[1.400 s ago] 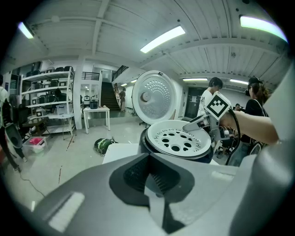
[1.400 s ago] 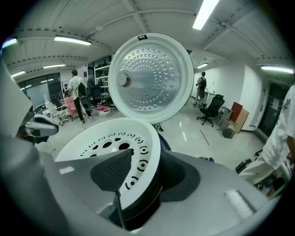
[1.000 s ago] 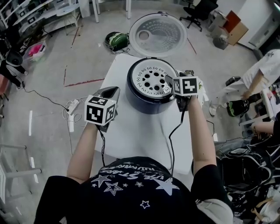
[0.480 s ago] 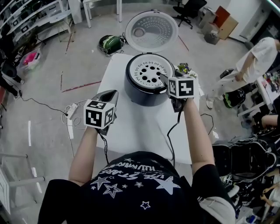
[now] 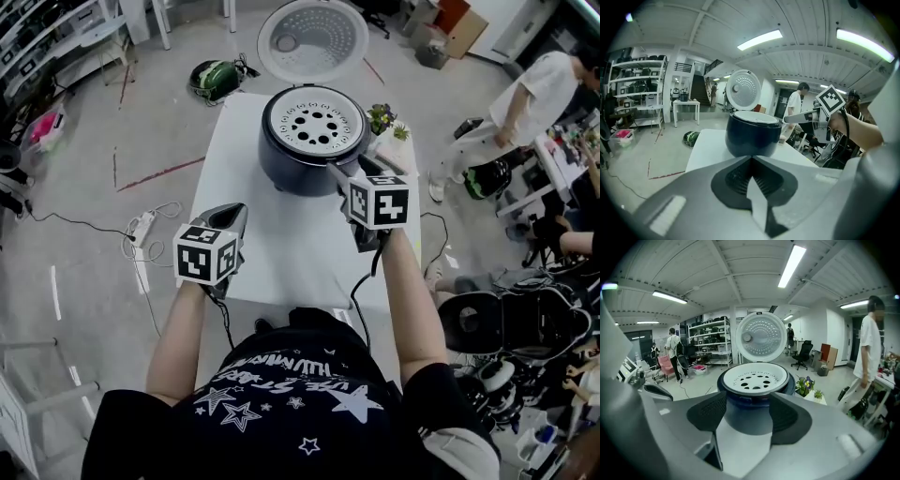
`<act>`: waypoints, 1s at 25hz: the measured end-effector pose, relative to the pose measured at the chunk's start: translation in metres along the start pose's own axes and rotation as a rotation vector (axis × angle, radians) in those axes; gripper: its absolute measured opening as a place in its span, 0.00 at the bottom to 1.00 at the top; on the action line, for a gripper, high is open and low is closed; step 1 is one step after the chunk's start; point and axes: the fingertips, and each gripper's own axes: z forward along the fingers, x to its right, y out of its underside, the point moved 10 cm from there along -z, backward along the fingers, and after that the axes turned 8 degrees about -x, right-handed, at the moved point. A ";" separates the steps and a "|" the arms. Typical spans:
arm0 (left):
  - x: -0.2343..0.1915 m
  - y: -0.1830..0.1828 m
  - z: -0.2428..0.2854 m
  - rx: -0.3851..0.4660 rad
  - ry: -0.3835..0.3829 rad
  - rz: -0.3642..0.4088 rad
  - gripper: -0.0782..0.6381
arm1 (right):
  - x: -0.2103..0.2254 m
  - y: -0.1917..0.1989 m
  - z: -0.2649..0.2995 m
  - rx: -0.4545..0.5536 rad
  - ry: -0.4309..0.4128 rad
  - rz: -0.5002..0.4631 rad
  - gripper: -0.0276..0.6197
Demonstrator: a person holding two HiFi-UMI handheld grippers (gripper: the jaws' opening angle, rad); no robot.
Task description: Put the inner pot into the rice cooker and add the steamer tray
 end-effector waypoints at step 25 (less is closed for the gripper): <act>0.043 0.092 -0.040 -0.041 0.035 -0.010 0.11 | -0.057 0.134 -0.064 0.044 0.013 0.198 0.09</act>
